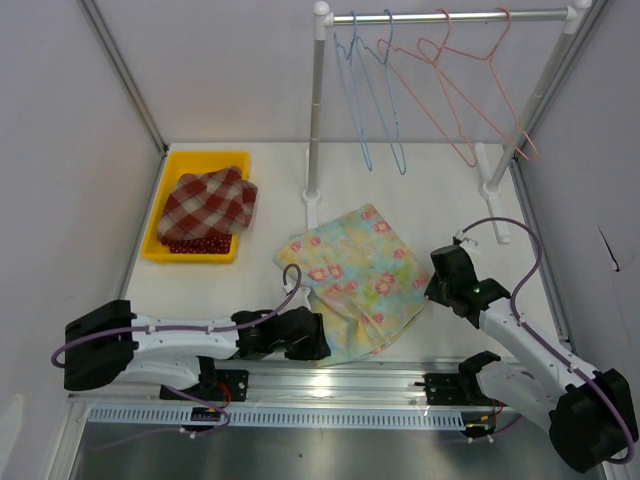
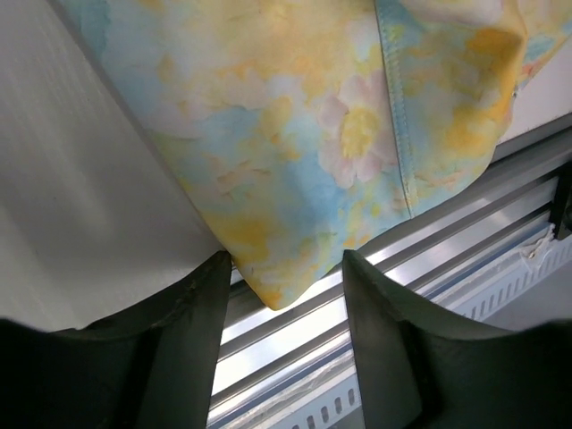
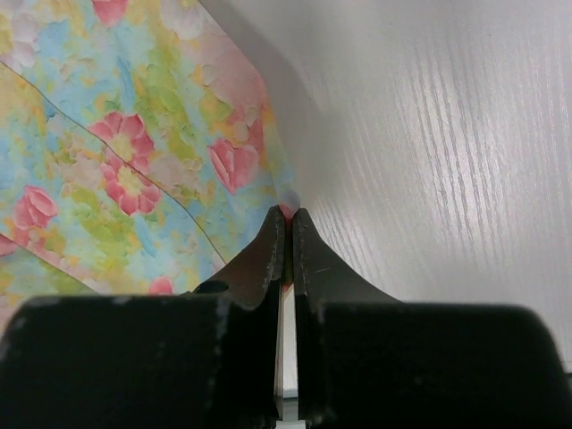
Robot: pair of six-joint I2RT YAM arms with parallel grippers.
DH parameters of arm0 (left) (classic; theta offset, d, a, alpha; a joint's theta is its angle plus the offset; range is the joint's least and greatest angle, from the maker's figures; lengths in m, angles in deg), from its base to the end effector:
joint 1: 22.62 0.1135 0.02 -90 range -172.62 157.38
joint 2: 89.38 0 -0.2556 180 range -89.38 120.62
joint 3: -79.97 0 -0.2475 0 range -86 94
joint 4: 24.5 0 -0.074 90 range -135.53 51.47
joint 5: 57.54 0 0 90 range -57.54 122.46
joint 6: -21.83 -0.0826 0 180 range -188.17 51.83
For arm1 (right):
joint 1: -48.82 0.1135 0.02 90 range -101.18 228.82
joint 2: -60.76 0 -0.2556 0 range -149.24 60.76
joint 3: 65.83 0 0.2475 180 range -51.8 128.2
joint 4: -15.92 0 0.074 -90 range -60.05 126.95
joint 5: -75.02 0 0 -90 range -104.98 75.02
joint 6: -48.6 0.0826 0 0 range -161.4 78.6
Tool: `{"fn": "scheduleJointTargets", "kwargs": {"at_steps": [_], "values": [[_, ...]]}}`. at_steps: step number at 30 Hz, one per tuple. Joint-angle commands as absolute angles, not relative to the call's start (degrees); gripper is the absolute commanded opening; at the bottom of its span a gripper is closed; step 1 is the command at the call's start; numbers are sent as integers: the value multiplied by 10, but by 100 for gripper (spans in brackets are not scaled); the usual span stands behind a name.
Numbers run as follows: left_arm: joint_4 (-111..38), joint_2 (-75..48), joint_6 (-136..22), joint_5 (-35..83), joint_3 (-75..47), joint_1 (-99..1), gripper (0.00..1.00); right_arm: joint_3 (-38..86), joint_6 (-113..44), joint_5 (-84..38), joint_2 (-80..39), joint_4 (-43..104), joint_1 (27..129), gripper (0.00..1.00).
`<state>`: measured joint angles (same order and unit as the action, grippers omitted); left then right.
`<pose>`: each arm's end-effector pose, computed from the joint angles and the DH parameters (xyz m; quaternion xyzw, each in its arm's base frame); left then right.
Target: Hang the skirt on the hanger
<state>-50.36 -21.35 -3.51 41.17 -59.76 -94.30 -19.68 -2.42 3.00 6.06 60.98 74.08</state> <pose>0.0860 -0.2198 0.1099 0.0343 0.9470 -0.2621 0.1827 0.1986 0.0655 0.1625 0.1605 0.9258 0.0383 0.3401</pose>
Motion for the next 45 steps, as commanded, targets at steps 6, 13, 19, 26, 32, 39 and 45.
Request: {"fn": "scheduleJointTargets", "kwargs": {"at_steps": [6, 13, 19, 26, 32, 39, 45], "values": [[-490, -158, 1, 440, -598, -948, 29, -186, -20, 26, 88, 627, 734, 0], [-582, -232, -13, 484, -557, -938, 0, -151, -24, 17, 134, 674, 718, 0], [-721, -371, -52, 549, -447, -907, 0, -56, -10, 8, 201, 725, 709, 0], [-761, -369, -148, 556, -324, -840, 0, 78, -14, 0, 202, 746, 705, 0], [-714, -290, -259, 465, -178, -681, 0, 193, -70, -7, 93, 694, 689, 0], [-711, -107, -339, 345, 49, -559, 0, 294, -95, -143, -63, 613, 596, 0], [-731, 10, -356, 284, 215, -522, 0, 401, -91, -225, -160, 593, 541, 0]]}}
